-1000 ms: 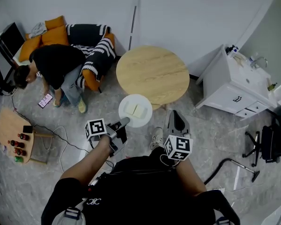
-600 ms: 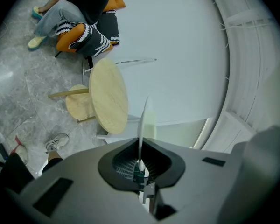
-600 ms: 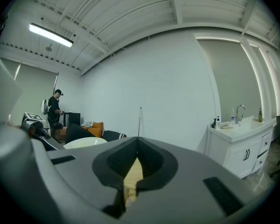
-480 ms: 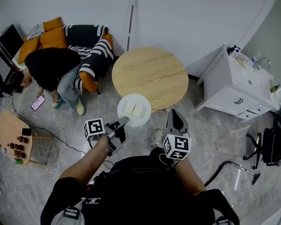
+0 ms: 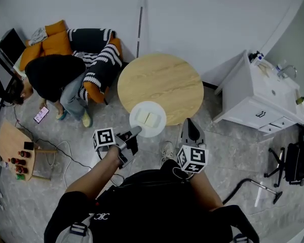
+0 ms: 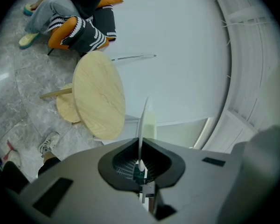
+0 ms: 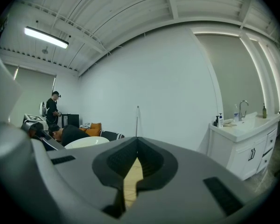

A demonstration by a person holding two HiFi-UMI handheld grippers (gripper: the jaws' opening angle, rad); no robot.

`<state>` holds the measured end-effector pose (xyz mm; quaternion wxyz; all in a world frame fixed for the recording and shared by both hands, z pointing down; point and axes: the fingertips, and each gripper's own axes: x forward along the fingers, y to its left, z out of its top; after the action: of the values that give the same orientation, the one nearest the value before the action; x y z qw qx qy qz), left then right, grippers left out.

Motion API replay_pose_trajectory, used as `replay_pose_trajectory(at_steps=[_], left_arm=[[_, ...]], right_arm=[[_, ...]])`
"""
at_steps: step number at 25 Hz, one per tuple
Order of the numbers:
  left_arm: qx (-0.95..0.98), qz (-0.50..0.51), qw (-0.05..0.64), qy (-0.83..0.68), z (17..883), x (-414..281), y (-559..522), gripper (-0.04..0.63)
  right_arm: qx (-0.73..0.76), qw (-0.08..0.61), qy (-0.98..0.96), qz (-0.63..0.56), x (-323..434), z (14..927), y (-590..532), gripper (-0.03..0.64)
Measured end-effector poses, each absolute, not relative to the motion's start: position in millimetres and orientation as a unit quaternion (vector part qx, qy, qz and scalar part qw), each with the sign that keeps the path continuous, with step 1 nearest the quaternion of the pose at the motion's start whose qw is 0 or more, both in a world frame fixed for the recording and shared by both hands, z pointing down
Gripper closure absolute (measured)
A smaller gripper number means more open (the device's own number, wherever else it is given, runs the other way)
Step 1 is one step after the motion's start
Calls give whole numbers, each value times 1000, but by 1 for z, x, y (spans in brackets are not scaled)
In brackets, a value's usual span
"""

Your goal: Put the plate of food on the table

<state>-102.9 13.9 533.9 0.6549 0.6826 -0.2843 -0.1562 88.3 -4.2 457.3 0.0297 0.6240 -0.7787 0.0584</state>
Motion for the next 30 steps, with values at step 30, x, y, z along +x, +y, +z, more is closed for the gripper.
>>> replay_pose_trajectory(at_steps=[30], left_arm=[[669,-164,660,-300,560,-50,-151,575]], right_arm=[[606,37,-790,82,135,493,-178,610]])
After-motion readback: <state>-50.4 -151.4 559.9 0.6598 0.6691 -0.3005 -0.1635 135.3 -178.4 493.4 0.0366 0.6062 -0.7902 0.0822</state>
